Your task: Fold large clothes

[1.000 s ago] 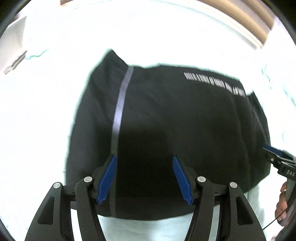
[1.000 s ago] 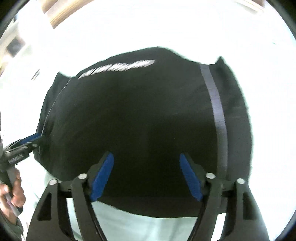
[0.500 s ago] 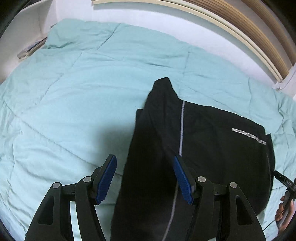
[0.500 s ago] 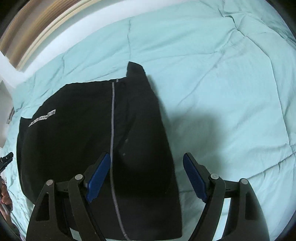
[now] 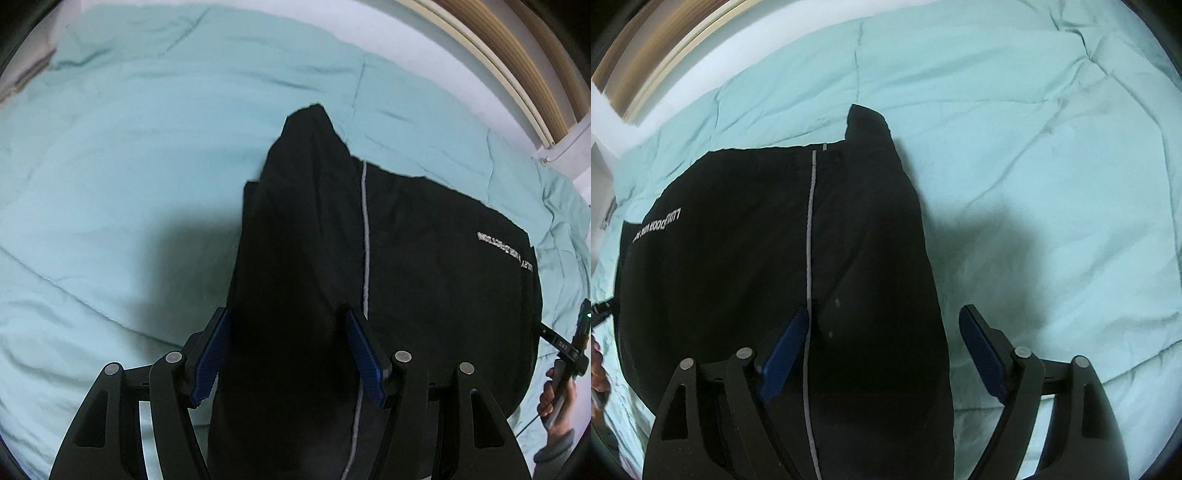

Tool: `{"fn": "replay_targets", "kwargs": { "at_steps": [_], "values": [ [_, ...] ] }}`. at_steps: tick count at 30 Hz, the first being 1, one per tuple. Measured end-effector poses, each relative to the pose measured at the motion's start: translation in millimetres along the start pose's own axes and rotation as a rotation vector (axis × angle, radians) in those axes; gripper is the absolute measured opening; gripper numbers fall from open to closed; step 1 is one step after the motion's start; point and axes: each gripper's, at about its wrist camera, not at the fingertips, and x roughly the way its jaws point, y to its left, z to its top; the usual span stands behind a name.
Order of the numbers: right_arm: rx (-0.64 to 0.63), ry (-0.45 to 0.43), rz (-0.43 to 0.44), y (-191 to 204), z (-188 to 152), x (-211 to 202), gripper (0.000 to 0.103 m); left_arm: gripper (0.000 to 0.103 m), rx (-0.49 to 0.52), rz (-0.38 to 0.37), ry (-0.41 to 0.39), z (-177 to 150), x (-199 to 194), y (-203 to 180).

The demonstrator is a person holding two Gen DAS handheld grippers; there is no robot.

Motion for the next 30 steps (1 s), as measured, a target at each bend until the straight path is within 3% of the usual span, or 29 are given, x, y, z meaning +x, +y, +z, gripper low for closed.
{"fn": "replay_targets", "kwargs": {
  "at_steps": [3,7,10,22,23,26,30],
  "values": [
    [0.021,0.024,0.052,-5.7,-0.6,6.2,0.09,0.077,-0.077,-0.079,0.021,2.3,10.7,15.7],
    [0.03,0.079,0.133,-4.9,-1.1,23.9,0.095,0.078,-0.249,-0.261,0.086,2.7,31.4,46.5],
    [0.012,0.091,0.15,-1.3,-0.7,31.6,0.1,0.08,-0.314,-0.353,0.112,0.6,43.5,60.5],
    [-0.026,0.165,0.259,-10.3,6.2,48.2,0.103,0.08,-0.247,-0.443,0.133,9.7,51.8,58.4],
    [-0.028,0.16,0.273,-11.2,8.4,48.9,0.101,0.08,-0.248,-0.449,0.142,10.9,56.8,58.1],
    [-0.006,0.139,0.363,-12.1,14.7,53.7,0.079,0.08,-0.234,-0.44,0.148,12.4,63.6,54.5],
    [0.029,0.142,0.376,-14.9,17.3,59.9,0.079,0.079,-0.206,-0.394,0.142,11.5,59.7,48.5]
  ]
}}
